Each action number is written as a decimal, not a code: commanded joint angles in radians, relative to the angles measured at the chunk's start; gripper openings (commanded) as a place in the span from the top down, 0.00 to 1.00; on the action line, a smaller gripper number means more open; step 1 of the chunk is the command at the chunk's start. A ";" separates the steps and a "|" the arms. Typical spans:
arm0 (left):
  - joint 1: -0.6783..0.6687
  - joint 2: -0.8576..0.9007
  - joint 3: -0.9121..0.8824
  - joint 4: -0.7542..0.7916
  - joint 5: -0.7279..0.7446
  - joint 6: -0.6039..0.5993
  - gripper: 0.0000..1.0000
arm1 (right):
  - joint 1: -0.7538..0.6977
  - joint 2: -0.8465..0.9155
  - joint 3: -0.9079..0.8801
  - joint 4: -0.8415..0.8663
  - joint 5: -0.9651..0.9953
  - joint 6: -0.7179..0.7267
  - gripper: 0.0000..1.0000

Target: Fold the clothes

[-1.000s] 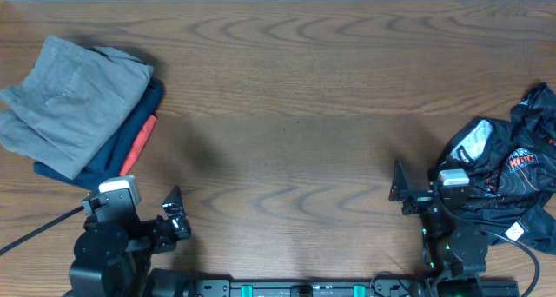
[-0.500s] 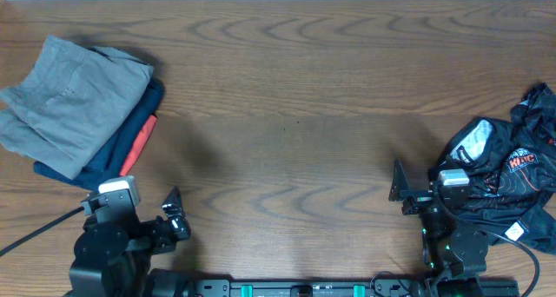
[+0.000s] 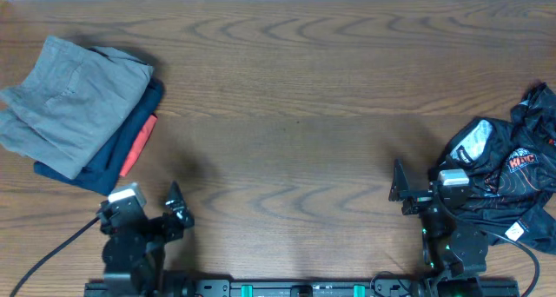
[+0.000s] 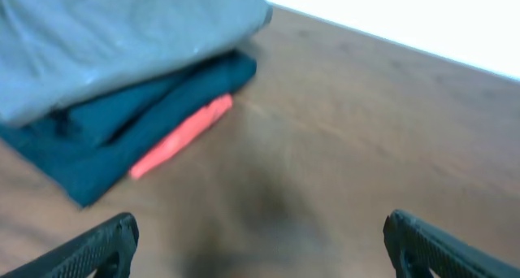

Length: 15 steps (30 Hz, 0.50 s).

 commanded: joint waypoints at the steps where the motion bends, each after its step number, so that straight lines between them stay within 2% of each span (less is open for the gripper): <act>1: 0.005 -0.055 -0.103 0.130 -0.008 -0.009 0.02 | -0.008 -0.005 -0.001 -0.003 -0.003 -0.018 0.01; 11: 0.005 -0.058 -0.340 0.614 -0.012 -0.009 0.02 | -0.008 -0.005 -0.001 -0.003 -0.003 -0.018 0.01; 15: 0.005 -0.058 -0.422 0.695 -0.006 -0.010 0.02 | -0.008 -0.005 -0.001 -0.003 -0.003 -0.018 0.01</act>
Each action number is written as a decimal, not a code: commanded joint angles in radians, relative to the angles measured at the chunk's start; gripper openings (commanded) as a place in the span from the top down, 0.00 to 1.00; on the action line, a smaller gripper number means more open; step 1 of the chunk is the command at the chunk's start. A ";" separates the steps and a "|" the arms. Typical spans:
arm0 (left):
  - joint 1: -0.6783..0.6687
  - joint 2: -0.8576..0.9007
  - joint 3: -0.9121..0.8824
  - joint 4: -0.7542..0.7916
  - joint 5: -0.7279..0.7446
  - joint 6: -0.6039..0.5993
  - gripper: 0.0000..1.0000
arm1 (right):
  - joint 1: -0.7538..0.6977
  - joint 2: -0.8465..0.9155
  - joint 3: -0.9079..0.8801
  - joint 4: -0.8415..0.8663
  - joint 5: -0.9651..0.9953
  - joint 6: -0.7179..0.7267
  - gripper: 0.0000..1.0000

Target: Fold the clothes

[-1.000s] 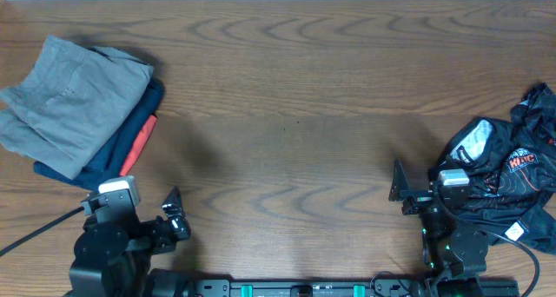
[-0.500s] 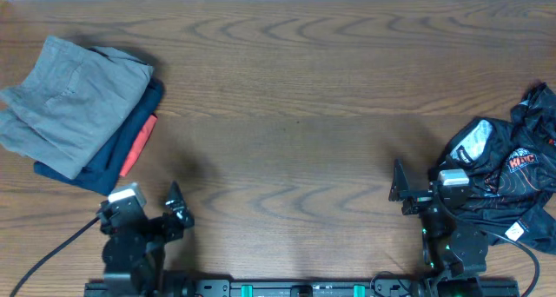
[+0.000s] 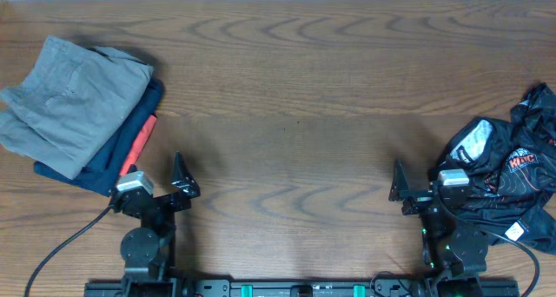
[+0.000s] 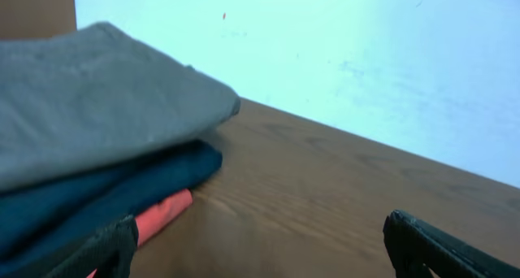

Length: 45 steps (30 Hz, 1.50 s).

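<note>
A folded stack lies at the table's left: grey garment (image 3: 71,102) on top, dark blue one (image 3: 122,145) under it, a red-orange piece (image 3: 139,144) peeking out. In the left wrist view the grey garment (image 4: 89,132), blue layer (image 4: 97,201) and red edge (image 4: 162,215) fill the left side. My left gripper (image 3: 165,182) stands open and empty just right of the stack's near corner; its fingertips (image 4: 97,249) frame bare wood. A crumpled black jersey (image 3: 508,171) lies at the right edge, with my right gripper (image 3: 401,191) just left of it, its jaw state unclear.
Brown wooden table (image 3: 295,97) spans the view. A white wall (image 4: 366,58) lies beyond its far edge. Black cables (image 3: 52,254) trail from both arm bases along the near edge.
My left gripper has moved up and right, closer to the stack's near corner, and tilted lower so its camera looks along the table toward the wall. The right arm and the clothes are unchanged.
</note>
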 commanded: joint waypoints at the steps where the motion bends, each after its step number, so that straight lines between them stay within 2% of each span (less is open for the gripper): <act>1: 0.004 -0.008 -0.040 -0.029 0.002 -0.008 0.02 | -0.008 -0.005 -0.001 -0.003 -0.003 -0.018 0.01; 5: 0.004 -0.008 -0.039 -0.040 0.044 -0.008 0.02 | -0.008 -0.005 -0.001 -0.003 -0.003 -0.018 0.01; 45: 0.004 -0.005 -0.039 -0.040 0.044 -0.008 0.02 | -0.008 -0.005 -0.001 -0.003 -0.003 -0.018 0.01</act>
